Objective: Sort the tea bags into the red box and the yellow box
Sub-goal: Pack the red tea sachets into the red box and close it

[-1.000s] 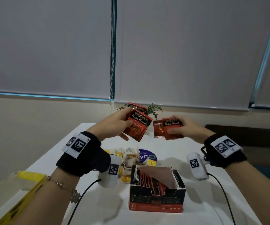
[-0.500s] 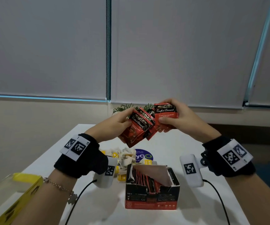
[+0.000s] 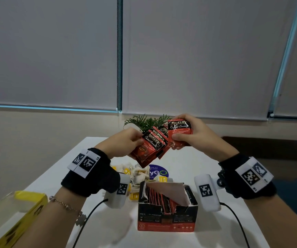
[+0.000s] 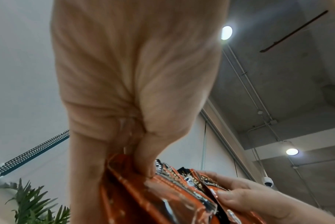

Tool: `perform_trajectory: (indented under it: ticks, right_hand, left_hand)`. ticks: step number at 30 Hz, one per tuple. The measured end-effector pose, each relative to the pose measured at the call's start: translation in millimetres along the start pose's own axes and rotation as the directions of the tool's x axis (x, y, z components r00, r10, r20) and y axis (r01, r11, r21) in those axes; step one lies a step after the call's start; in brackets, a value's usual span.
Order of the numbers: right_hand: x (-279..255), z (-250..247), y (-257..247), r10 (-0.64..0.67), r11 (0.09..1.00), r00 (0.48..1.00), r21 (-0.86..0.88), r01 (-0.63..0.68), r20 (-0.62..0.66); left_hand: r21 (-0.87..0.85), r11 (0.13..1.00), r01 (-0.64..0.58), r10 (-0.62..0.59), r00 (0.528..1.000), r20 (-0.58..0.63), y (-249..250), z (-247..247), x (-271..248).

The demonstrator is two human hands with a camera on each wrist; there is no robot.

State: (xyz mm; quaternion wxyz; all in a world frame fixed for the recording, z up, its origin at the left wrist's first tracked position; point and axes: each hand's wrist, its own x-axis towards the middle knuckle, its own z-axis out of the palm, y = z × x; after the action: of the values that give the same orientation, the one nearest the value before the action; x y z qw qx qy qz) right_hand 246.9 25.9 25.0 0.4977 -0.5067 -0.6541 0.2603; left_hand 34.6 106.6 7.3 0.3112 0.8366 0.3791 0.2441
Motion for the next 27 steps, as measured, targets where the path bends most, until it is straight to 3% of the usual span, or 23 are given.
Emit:
perform_trajectory:
  ticks: [8, 18, 23, 27]
  right_hand:
    - [3.2, 1.4, -3.1, 0.042, 0.998, 0.999, -0.054, -0.043, -0.02]
    - [5.8, 11.7, 2.3, 0.169, 0.932, 0.985, 0.32, -0.17, 0.033]
    - [10.4, 14.7, 6.4, 0.211, 0.899, 0.968, 0.416, -0.137, -0.137]
    - [13.1, 10.8, 6.3, 0.173, 0.954, 0.936, 0.288, -0.082, -0.307]
  left_hand:
    - [0.03, 0.999, -0.039, 0.04, 0.998, -0.044, -0.2, 0.0, 0.8]
    - [-0.241, 0.97, -0.018, 0.004, 0.998, -0.057, 7.6, 7.0, 0.3]
    - [-0.29, 0.957, -0.014, -0.018, 0.994, -0.107, 9.0, 6.6, -0.2]
    - [-0.246, 0.969, -0.035, -0.019, 0.976, -0.215, 8.2, 7.3, 2.5]
